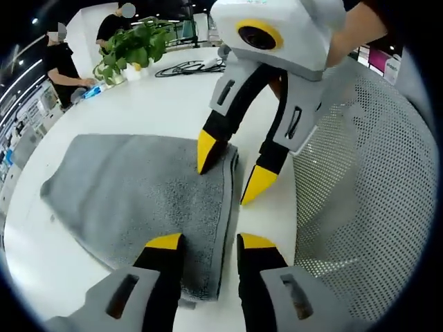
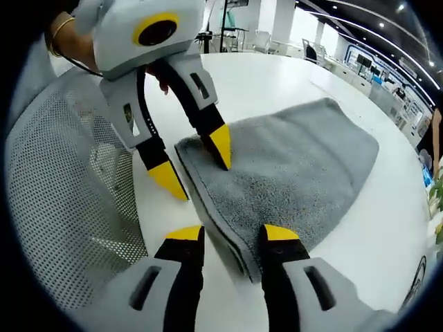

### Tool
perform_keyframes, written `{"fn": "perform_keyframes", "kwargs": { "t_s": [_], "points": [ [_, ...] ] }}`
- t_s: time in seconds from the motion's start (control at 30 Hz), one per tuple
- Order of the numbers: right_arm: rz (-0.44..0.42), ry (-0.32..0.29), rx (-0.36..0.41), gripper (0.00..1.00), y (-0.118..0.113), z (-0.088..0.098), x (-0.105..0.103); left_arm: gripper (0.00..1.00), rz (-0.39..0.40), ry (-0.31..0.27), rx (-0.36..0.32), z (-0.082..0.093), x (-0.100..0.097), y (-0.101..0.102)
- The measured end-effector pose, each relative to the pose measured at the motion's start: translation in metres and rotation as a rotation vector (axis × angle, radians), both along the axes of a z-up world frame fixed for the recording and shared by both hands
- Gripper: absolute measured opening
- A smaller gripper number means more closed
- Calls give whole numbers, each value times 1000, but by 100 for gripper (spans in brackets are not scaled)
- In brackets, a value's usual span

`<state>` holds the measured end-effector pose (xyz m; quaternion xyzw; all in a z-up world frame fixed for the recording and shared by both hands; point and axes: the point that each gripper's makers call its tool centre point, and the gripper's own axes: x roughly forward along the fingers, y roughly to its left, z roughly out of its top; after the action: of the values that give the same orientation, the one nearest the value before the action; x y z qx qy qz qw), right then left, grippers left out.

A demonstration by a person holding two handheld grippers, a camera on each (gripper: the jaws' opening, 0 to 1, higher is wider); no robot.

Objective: Fold the towel on the table until its edges align and the towel forms a compact rectangular stack.

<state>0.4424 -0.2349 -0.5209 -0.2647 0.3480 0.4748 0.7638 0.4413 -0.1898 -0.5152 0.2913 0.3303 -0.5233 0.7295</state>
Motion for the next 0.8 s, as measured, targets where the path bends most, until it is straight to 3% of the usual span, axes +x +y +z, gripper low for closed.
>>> {"fn": "perform_keyframes", "kwargs": {
  "t_s": [0.47, 0.8],
  "points": [
    [4, -30, 5, 19, -2, 1, 5, 16, 25, 61, -8, -1, 13, 1],
    [-60, 39, 49, 14, -2, 2, 10, 10, 35, 116, -35, -1, 17, 1]
  ]
}}
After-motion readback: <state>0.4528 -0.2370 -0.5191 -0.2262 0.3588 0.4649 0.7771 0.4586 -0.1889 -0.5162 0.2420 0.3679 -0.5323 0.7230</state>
